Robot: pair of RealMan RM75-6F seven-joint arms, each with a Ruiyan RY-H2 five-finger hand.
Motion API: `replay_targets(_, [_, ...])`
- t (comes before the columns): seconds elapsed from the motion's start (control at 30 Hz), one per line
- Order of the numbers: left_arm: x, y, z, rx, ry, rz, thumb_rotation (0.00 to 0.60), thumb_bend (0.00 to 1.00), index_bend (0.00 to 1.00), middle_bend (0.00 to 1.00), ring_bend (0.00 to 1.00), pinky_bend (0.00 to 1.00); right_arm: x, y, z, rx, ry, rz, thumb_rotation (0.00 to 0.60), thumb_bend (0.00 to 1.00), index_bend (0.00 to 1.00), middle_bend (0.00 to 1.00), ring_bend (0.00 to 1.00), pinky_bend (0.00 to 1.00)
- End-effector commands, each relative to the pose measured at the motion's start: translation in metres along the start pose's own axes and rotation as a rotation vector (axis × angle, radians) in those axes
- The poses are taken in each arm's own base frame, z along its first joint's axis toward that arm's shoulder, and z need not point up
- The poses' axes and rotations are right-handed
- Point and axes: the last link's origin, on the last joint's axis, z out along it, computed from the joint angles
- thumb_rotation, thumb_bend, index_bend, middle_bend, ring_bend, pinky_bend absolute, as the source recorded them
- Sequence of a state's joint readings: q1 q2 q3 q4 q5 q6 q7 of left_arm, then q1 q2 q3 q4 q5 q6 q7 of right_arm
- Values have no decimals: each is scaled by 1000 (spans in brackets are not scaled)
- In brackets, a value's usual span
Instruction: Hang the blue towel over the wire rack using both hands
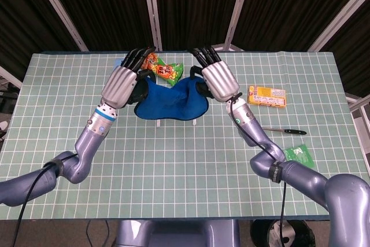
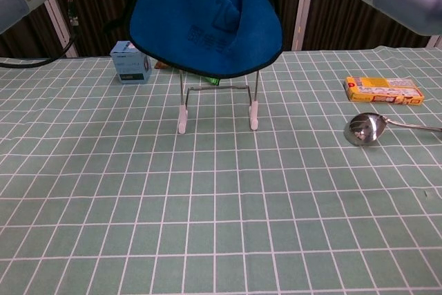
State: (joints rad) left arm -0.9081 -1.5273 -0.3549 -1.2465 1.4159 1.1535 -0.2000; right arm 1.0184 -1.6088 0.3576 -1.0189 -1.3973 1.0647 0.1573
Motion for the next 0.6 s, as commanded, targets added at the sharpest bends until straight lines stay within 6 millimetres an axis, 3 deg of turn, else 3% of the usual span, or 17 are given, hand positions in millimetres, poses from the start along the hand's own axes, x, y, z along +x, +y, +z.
replay_targets(0.03, [4,-1,3,2,8,9,600,586,842,0,0,0,3,0,4,-2,7,-4,600,511,673,104,0,0])
replay_targets(0.6, [3,-19,13,52,14,23,600,586,846,0,0,0,7,16,13,-45,14,-10,600,512,673,104,0,0])
